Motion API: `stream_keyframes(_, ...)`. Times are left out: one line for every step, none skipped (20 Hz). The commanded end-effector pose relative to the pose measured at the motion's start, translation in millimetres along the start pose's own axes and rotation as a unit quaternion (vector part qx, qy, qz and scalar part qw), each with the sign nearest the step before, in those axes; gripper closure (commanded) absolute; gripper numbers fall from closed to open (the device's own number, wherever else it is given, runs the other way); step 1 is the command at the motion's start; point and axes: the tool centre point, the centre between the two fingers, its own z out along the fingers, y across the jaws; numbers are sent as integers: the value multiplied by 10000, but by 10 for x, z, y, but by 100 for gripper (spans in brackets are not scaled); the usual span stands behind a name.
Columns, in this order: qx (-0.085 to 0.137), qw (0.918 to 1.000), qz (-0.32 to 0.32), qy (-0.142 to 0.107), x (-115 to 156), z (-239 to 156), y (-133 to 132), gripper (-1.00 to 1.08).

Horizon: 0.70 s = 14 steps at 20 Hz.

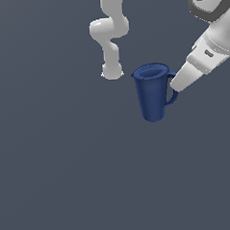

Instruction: Pick up the object and move it to a goal position.

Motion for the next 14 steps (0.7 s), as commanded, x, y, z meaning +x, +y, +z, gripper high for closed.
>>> stream_keyframes(-4,10000,5,5,-69,-105,-129,108)
stream_keyframes(-4,10000,5,5,-87,-136,-171,108)
stream_keyframes(-4,10000,5,5,-103,-164,-208,108)
stream_keyframes(-2,10000,8,6,-118,-187,-235,108)
stream_keyframes(-2,10000,8,6,-128,-206,-260,108)
stream_keyframes(-2,10000,8,6,-135,-220,-278,108)
stream_keyframes(-2,10000,8,6,-140,-229,-289,108)
stream_keyframes(-2,10000,8,6,-141,-231,-293,108)
stream_keyframes(0,10000,0,3,-128,-211,-279,108)
stream_keyframes(0,10000,0,3,-131,-213,-279,108)
stream_keyframes(0,10000,0,3,-139,-219,-278,108)
stream_keyframes(0,10000,0,3,-153,-229,-278,108)
stream_keyframes(0,10000,0,3,-173,-243,-277,108)
stream_keyframes(0,10000,0,3,-198,-261,-277,108)
